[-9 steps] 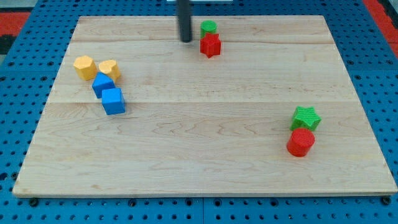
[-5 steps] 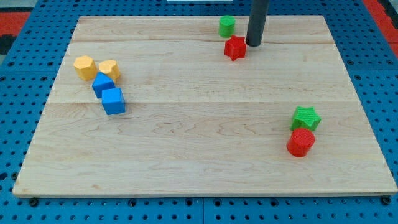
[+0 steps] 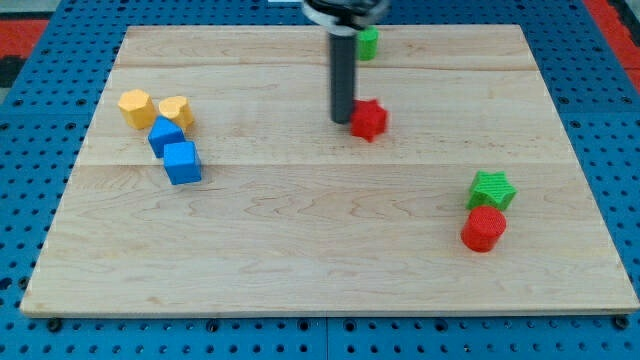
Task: Push the red star above to the green star
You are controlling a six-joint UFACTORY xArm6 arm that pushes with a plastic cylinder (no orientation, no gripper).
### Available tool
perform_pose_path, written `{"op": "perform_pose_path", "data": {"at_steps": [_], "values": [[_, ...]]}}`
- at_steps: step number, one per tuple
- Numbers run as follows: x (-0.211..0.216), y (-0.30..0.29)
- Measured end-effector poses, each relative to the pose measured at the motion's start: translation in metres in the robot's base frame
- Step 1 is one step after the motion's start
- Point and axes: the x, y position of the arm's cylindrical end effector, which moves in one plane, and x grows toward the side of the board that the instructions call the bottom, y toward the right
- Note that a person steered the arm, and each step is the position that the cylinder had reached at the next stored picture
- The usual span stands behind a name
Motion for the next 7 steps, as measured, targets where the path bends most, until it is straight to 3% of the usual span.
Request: {"op": "perform_pose_path", "data": {"at_steps": [1,2,3,5,7], "values": [[0.025,0.064],[0.026,0.065],[-0.012,0.065],[0.043,0.104],[-0.008,0.055]]}}
